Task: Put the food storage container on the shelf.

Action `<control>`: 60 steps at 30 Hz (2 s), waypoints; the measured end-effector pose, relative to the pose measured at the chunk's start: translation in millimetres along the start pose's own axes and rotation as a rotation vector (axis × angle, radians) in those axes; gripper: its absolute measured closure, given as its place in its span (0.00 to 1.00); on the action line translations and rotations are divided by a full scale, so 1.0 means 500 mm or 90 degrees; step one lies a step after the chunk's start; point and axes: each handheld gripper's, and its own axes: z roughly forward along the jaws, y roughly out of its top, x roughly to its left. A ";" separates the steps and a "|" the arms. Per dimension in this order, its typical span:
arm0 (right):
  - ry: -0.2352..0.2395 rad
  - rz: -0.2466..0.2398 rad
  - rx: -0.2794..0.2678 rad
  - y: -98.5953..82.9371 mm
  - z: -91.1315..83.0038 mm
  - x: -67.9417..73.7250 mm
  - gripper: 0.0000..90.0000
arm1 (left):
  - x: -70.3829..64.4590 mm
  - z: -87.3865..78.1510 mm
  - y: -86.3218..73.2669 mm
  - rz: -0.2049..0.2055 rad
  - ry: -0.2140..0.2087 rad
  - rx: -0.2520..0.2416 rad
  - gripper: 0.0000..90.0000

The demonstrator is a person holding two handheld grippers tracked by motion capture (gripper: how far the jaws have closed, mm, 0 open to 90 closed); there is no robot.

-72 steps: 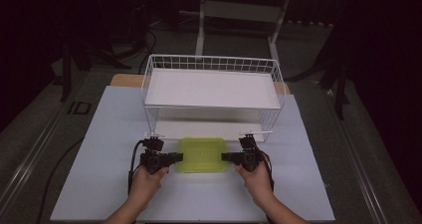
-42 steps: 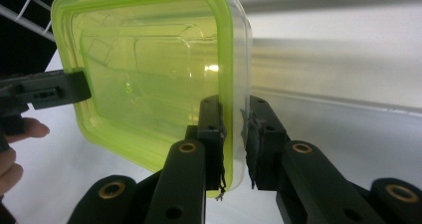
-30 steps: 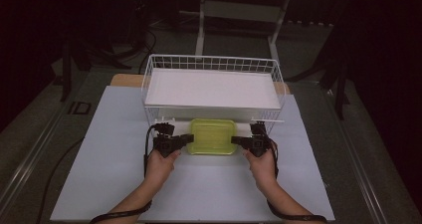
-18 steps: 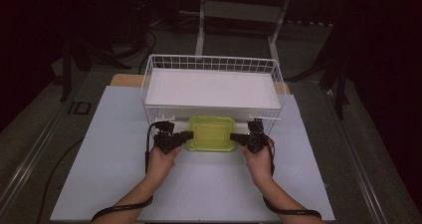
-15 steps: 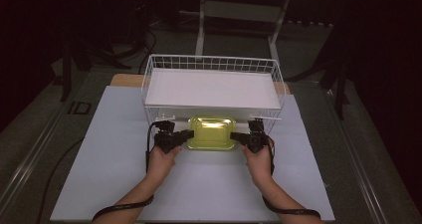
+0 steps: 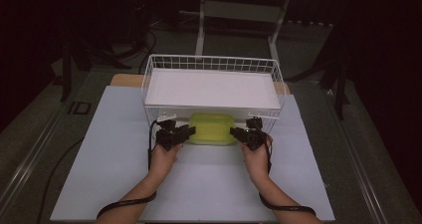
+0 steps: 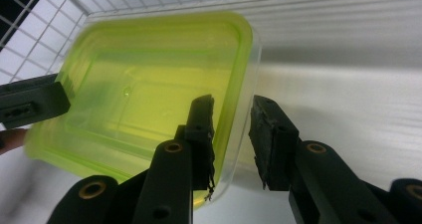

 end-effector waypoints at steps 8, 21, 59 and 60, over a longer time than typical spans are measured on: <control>0.008 0.002 -0.001 0.007 0.005 -0.002 0.74 | -0.001 -0.004 0.007 0.009 -0.004 -0.026 0.57; 0.032 -0.046 -0.006 -0.014 -0.055 0.026 0.72 | -0.019 -0.070 -0.008 0.025 -0.012 -0.012 0.52; 0.052 -0.101 0.073 -0.084 0.057 0.117 1.00 | -0.043 -0.159 -0.095 0.166 -0.055 -0.034 0.01; 0.049 -0.100 0.072 -0.081 0.062 0.117 1.00 | -0.042 -0.159 -0.094 0.167 -0.053 -0.034 0.01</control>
